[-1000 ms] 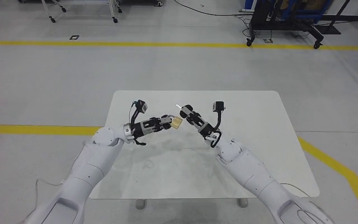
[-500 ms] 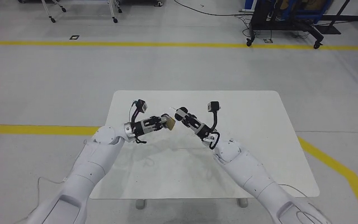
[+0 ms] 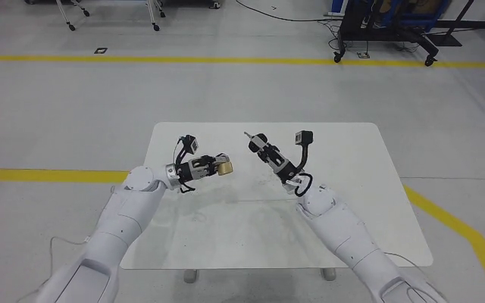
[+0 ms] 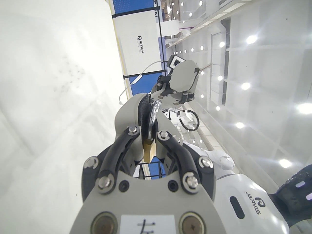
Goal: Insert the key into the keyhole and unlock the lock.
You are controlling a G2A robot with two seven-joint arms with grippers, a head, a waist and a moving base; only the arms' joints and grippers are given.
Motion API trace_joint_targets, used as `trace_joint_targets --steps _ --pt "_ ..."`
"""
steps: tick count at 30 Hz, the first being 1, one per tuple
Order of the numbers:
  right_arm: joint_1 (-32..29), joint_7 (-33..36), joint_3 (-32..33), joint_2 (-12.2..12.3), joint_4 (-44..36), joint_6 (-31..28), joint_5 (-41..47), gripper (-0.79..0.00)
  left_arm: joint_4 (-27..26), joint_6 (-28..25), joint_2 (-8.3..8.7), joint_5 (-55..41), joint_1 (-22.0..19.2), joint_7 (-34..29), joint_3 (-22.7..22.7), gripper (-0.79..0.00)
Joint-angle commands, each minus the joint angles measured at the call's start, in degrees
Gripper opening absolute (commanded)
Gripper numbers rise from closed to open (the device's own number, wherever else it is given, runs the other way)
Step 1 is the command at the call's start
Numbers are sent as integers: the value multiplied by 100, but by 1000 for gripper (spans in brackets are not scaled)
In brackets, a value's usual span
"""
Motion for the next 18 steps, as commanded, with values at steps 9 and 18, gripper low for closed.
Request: trace_joint_targets --steps 9,18 --pt "-41 -86 47 6 -24 109 -61 -785 -43 1982 -33 -445 36 450 -27 -785" --pt "-581 -949 632 137 -522 307 -1129 -785 283 3254 -223 -614 -528 916 78 -785"
